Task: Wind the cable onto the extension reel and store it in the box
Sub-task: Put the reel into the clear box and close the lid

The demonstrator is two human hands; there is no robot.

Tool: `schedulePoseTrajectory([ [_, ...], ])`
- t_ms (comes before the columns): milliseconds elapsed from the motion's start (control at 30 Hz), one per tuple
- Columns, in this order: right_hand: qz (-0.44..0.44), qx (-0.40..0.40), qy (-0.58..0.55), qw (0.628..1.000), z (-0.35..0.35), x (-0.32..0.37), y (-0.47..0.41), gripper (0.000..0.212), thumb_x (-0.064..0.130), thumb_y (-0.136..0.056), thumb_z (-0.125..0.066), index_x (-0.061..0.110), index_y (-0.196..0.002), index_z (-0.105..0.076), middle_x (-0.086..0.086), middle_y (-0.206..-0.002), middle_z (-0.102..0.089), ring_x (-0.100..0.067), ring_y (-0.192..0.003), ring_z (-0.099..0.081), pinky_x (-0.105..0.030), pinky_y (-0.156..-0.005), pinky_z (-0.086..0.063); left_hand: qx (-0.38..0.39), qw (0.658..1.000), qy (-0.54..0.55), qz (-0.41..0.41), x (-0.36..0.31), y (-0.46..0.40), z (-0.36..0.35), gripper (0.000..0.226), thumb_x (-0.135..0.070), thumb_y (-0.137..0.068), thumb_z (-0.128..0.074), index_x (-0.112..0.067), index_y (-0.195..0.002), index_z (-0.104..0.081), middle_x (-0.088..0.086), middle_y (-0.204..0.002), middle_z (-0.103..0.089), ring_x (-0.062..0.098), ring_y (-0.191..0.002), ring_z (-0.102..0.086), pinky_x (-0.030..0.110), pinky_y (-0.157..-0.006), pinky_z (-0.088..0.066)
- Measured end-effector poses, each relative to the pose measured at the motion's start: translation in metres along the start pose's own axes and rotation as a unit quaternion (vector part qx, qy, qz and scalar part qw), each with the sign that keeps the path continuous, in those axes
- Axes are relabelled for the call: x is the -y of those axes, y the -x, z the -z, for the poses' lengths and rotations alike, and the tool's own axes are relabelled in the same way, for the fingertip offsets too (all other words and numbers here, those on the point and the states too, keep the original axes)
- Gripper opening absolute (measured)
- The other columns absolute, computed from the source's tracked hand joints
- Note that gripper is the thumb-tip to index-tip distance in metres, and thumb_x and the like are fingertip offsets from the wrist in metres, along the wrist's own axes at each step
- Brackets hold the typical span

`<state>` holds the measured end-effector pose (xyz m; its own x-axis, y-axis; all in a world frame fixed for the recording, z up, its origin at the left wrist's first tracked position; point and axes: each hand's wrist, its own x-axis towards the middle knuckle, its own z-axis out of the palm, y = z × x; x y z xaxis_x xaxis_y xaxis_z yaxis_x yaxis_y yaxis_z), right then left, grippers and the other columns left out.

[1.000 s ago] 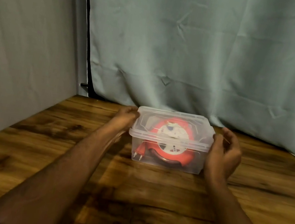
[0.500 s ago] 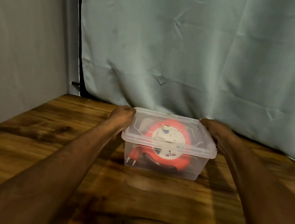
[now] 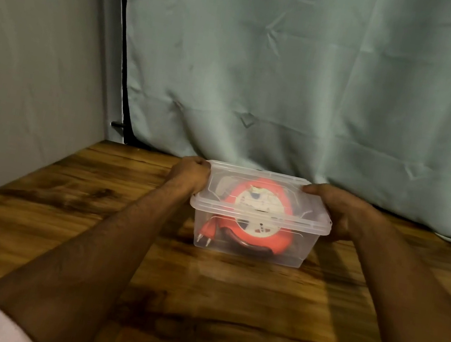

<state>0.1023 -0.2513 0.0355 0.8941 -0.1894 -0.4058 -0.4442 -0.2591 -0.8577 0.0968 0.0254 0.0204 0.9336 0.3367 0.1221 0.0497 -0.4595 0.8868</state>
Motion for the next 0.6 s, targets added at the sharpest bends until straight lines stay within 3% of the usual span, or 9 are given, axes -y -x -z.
schedulePoseTrajectory([
  [67, -0.009, 0.029, 0.026, 0.999, 0.006, -0.006, 0.008, 0.037, 0.049, -0.087, -0.073, 0.018, -0.107, -0.067, -0.008, -0.094, -0.071, -0.027, -0.081, -0.063, -0.034, -0.065, -0.048, 0.002, 1.0, 0.004, 0.015, 0.001, 0.0, 0.001, 0.036, -0.031, -0.096, -0.047, -0.016, -0.117, -0.072, 0.014, -0.124, -0.069, 0.036, -0.106, -0.065, 0.043, -0.096, -0.055],
  [167, 0.011, 0.03, 0.02, 0.999, 0.008, -0.014, 0.016, 0.042, 0.052, -0.083, -0.078, 0.018, -0.106, -0.07, -0.009, -0.096, -0.071, -0.026, -0.084, -0.063, -0.034, -0.067, -0.052, 0.003, 1.0, 0.016, 0.021, -0.001, 0.002, 0.001, 0.037, -0.032, -0.098, -0.047, -0.012, -0.117, -0.071, 0.015, -0.123, -0.069, 0.034, -0.101, -0.066, 0.039, -0.092, -0.055],
  [200, 0.035, 0.018, 0.031, 0.999, 0.008, -0.016, 0.018, 0.044, 0.052, -0.081, -0.081, 0.016, -0.104, -0.071, -0.009, -0.092, -0.072, -0.026, -0.08, -0.063, -0.033, -0.065, -0.052, 0.004, 1.0, 0.015, 0.024, -0.002, 0.004, 0.001, 0.038, -0.032, -0.099, -0.046, -0.01, -0.118, -0.07, 0.015, -0.123, -0.069, 0.032, -0.099, -0.065, 0.037, -0.089, -0.054],
  [267, 0.108, -0.085, 0.093, 0.986, 0.007, -0.012, 0.012, 0.053, 0.053, -0.074, -0.087, 0.009, -0.098, -0.071, -0.01, -0.089, -0.074, -0.028, -0.075, -0.068, -0.036, -0.065, -0.058, 0.001, 0.999, 0.018, 0.036, -0.002, 0.004, 0.0, 0.039, -0.033, -0.1, -0.047, -0.008, -0.118, -0.07, 0.017, -0.123, -0.068, 0.031, -0.096, -0.064, 0.035, -0.085, -0.052],
  [367, 0.148, -0.24, 0.273, 0.92, 0.001, -0.004, 0.018, 0.072, 0.074, -0.065, -0.079, 0.012, -0.1, -0.067, -0.01, -0.102, -0.076, -0.033, -0.09, -0.075, -0.044, -0.083, -0.062, -0.01, 0.998, 0.029, 0.051, -0.003, 0.005, -0.001, 0.038, -0.036, -0.098, -0.051, -0.008, -0.115, -0.071, 0.017, -0.12, -0.069, 0.033, -0.098, -0.067, 0.036, -0.084, -0.054],
  [433, 0.149, -0.285, 0.317, 0.892, -0.003, -0.003, 0.025, 0.075, 0.077, -0.068, -0.074, 0.015, -0.11, -0.067, -0.011, -0.111, -0.075, -0.034, -0.101, -0.073, -0.039, -0.086, -0.058, -0.016, 0.998, 0.035, 0.058, -0.001, 0.005, -0.002, 0.038, -0.036, -0.097, -0.053, -0.008, -0.114, -0.071, 0.016, -0.119, -0.07, 0.033, -0.096, -0.067, 0.035, -0.082, -0.053],
  [600, 0.239, -0.41, 0.477, 0.74, -0.027, -0.006, 0.042, 0.036, 0.044, -0.1, -0.06, 0.013, -0.118, -0.067, -0.012, -0.117, -0.071, -0.033, -0.11, -0.069, -0.033, -0.075, -0.042, -0.079, 0.995, 0.049, 0.043, 0.0, 0.01, -0.001, 0.033, -0.035, -0.09, -0.065, -0.008, -0.107, -0.073, 0.012, -0.109, -0.075, 0.03, -0.092, -0.069, 0.03, -0.076, -0.051],
])
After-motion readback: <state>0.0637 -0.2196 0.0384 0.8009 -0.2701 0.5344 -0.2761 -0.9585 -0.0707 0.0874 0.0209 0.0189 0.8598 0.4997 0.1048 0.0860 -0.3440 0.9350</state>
